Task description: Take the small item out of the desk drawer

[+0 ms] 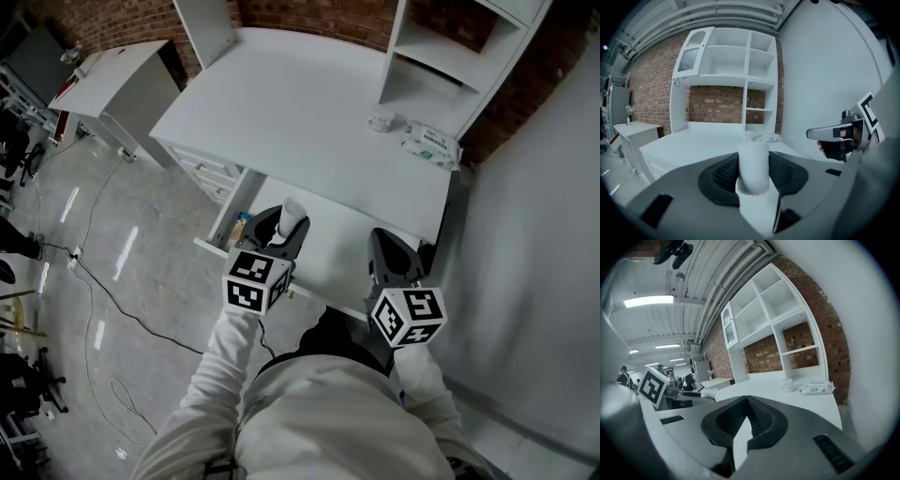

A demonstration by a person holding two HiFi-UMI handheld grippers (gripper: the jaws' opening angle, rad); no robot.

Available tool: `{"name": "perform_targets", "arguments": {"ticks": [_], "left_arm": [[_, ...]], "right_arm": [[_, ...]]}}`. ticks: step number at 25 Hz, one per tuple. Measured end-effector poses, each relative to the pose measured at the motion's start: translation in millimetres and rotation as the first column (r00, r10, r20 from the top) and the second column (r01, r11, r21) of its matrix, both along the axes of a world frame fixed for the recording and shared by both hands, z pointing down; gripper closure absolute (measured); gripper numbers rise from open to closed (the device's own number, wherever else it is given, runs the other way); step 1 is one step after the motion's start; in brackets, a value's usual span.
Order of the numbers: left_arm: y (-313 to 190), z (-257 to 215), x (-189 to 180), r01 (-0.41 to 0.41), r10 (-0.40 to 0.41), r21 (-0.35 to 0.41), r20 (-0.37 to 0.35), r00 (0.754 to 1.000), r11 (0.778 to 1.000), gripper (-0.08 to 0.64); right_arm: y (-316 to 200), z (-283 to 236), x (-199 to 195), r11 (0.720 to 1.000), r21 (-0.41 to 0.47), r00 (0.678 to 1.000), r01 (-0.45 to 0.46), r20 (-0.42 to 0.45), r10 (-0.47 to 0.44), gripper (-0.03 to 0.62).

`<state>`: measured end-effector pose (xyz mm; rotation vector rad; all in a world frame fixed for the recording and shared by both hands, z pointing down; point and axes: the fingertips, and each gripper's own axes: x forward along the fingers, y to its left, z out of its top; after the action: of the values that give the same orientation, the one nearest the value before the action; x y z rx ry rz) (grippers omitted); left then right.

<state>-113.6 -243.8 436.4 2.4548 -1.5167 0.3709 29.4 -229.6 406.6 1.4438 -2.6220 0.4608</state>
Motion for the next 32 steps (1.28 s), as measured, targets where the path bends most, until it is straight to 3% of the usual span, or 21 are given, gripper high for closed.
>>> {"name": "perform_targets", "arguments": {"ticks": [17, 32], "left_arm": [[31, -18, -43, 0.133, -0.129, 0.075, -0.060, 0.990, 0.988, 0.368], [32, -27, -57, 0.162, -0.155, 0.095, -0.075, 0.985, 0.982, 0.368]], "right_arm": [[18, -10, -17, 0.999, 0.023, 1.000, 0.025, -0.012, -0.024, 0.566], [23, -11, -26, 0.998, 0.034, 0.998, 0.049, -0.050, -0.047, 0.566]]}}
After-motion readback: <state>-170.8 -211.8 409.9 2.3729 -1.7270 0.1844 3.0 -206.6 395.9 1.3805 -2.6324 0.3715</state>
